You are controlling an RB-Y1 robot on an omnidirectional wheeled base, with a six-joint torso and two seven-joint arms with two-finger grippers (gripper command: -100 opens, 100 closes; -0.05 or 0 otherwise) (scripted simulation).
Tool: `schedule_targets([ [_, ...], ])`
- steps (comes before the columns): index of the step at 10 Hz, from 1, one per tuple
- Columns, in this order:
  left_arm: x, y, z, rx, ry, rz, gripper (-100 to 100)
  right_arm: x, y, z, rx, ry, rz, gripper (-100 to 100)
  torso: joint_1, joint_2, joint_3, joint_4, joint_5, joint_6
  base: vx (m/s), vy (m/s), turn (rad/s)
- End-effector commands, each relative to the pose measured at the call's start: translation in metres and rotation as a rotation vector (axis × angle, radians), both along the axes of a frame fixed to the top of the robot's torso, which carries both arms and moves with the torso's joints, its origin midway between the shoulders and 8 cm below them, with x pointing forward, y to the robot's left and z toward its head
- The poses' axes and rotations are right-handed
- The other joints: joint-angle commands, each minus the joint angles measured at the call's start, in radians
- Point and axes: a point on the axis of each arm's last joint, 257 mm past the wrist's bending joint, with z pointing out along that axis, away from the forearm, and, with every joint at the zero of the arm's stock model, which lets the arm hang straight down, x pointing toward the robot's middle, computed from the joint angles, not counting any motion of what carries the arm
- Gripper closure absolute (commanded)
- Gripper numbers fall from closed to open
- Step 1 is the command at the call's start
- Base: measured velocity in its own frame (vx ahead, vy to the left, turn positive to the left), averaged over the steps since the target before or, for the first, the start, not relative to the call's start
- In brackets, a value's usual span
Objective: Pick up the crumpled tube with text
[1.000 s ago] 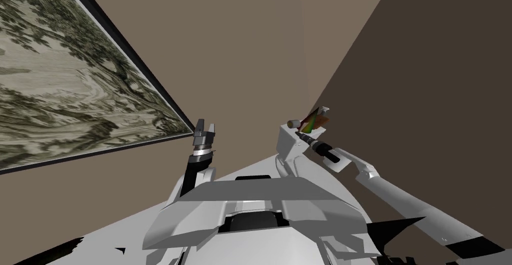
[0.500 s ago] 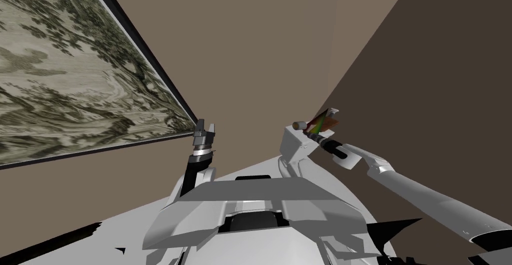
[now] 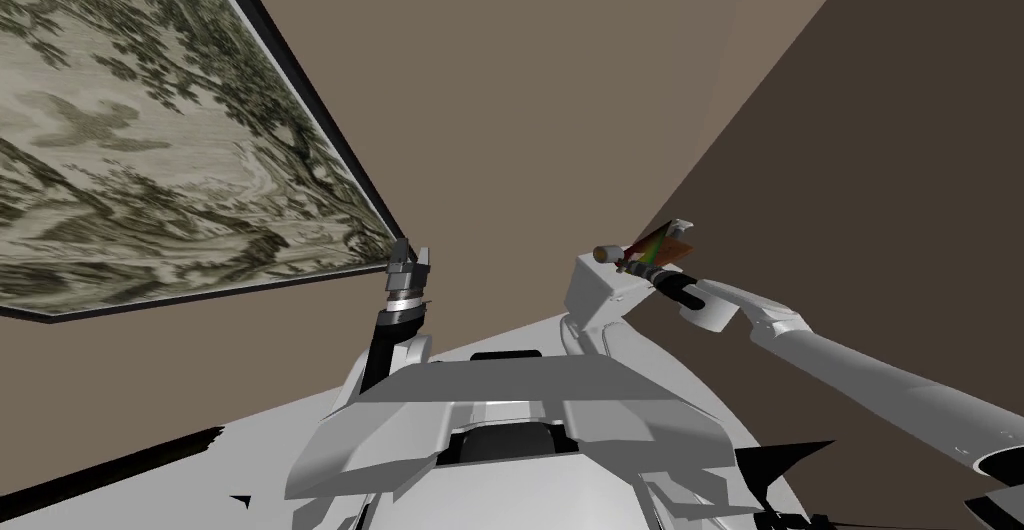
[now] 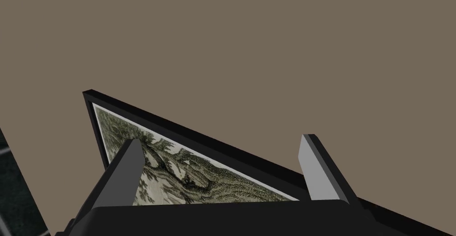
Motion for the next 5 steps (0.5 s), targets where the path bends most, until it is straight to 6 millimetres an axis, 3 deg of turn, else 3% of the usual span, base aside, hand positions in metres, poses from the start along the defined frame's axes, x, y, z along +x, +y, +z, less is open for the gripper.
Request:
schedule_targets([
  [1,0.0,0.0,0.0,0.0,0.0,0.0,0,0.0,0.0,0.0,0.0,0.0,0.0,-100,0.0,0.0,0.0,0.0,0.0,0.0,0.006,0.008,0.005],
  [2,0.0,0.0,0.0,0.0,0.0,0.0,0,0.0,-0.001,0.001,-0.002,0.0,-0.002,0,-0.001,0.0,0.0,0.0,0.0,0.0,0.0,0.0,0.0],
  [3,0.0,0.0,0.0,0.0,0.0,0.0,0,0.006,0.023,-0.011,-0.003,0.01,0.019,-100,-0.002,0.001,0.0,0.0,-0.001,0.0,0.046,-0.075,-0.098],
  [4,0.0,0.0,0.0,0.0,0.0,0.0,0,0.008,0.029,-0.009,-0.004,0.005,0.018,-100,-0.006,-0.001,-0.001,0.0,-0.001,0.001,0.044,-0.113,-0.05],
  [5,0.0,0.0,0.0,0.0,0.0,0.0,0,0.012,0.051,-0.02,-0.004,0.016,0.043,-100,-0.009,-0.002,-0.001,0.0,-0.002,0.0,0.024,-0.147,-0.089],
])
